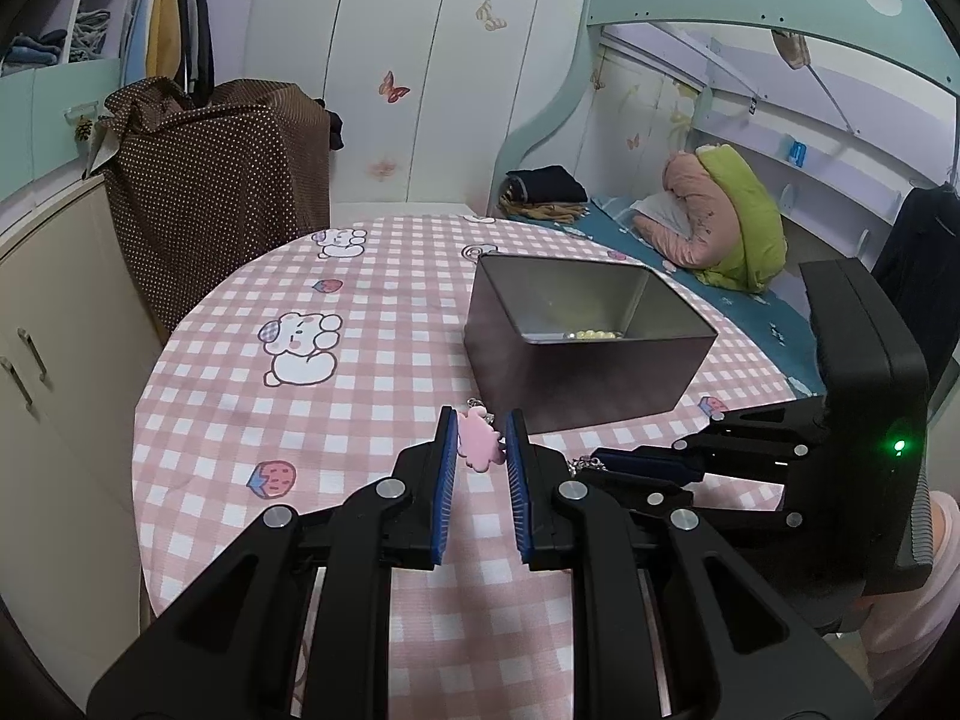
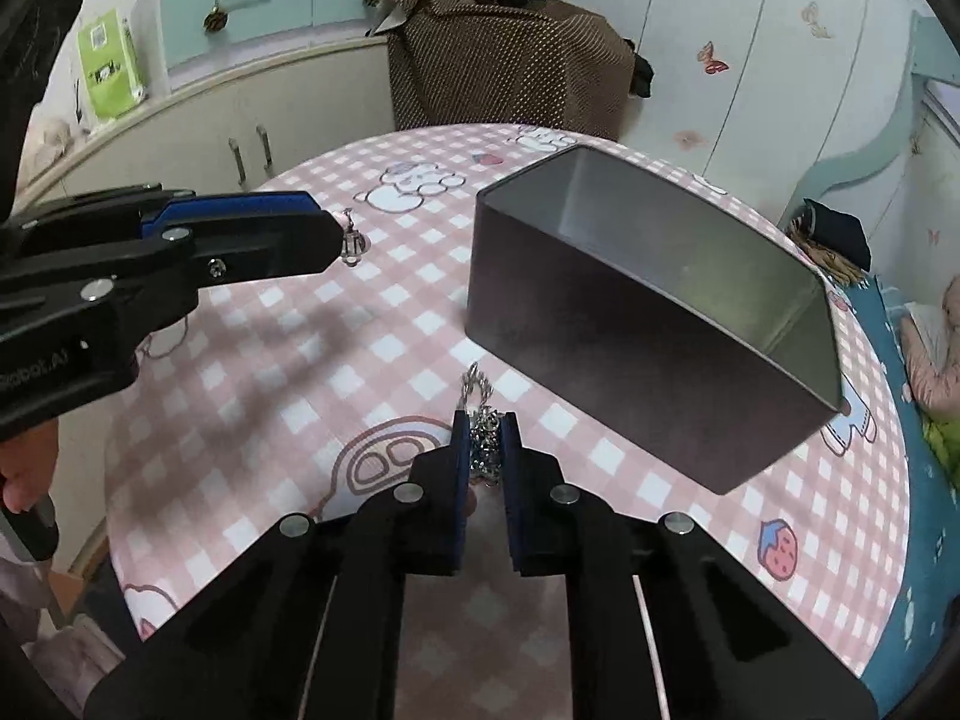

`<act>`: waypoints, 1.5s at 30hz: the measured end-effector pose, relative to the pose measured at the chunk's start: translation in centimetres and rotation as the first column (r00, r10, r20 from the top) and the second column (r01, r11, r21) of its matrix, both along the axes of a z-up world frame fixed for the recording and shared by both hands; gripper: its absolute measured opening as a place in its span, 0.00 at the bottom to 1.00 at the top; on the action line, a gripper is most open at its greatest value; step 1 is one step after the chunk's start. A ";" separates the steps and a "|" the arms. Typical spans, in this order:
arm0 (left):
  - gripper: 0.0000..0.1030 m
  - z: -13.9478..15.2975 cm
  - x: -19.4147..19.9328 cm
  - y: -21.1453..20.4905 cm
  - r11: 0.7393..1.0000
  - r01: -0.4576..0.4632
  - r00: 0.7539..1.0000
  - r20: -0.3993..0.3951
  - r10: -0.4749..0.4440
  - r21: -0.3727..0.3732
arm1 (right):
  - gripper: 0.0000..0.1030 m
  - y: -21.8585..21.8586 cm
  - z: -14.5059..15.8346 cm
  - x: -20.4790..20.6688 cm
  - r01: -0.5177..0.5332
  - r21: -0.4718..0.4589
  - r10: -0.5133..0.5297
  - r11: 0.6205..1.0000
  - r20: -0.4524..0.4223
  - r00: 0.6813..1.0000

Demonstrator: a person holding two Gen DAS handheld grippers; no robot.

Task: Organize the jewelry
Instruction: 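Lower the keychain into the grey tin and open both tools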

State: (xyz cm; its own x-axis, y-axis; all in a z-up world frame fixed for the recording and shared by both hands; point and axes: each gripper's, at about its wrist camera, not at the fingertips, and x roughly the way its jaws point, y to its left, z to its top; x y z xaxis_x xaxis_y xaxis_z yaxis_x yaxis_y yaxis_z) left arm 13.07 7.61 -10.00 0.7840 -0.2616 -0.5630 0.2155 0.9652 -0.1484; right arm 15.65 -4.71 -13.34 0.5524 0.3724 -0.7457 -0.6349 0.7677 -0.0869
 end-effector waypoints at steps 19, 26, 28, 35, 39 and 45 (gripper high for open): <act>0.16 5.6 0.9 -3.0 0.995 0.096 0.989 0.112 -0.094 -0.019 | 0.09 -4.7 8.3 0.4 0.080 0.170 -0.106 0.982 0.148 0.983; 0.16 5.9 3.7 -4.7 0.993 0.115 0.990 0.087 -0.113 -0.025 | 0.09 -6.1 8.8 2.4 0.124 0.205 -0.155 0.971 0.144 0.977; 0.16 5.8 4.3 -5.0 0.992 0.119 0.990 0.080 -0.117 -0.029 | 0.10 -6.3 8.7 3.1 0.127 0.218 -0.159 0.968 0.134 0.978; 0.17 5.0 6.6 -5.8 0.992 0.122 0.990 0.071 -0.120 -0.024 | 0.10 -6.9 8.0 4.9 0.141 0.234 -0.170 0.962 0.106 0.980; 0.22 4.0 8.0 -5.9 0.995 0.102 0.994 0.043 -0.101 -0.017 | 0.28 -7.6 7.7 5.8 0.154 0.267 -0.183 0.951 0.089 0.979; 0.44 3.5 8.4 -5.5 0.997 0.072 0.997 0.041 -0.072 -0.006 | 0.68 -9.0 7.9 5.8 0.203 0.297 -0.246 0.933 0.112 0.963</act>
State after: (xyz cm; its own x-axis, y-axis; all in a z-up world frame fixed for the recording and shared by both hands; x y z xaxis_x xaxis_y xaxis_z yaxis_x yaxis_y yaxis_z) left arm 21.42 2.06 -6.55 0.7853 -0.3221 -0.5288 0.2900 0.9459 -0.1455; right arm 21.48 -13.69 -5.41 0.7401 0.4083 -0.5344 -0.4397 0.8950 0.0748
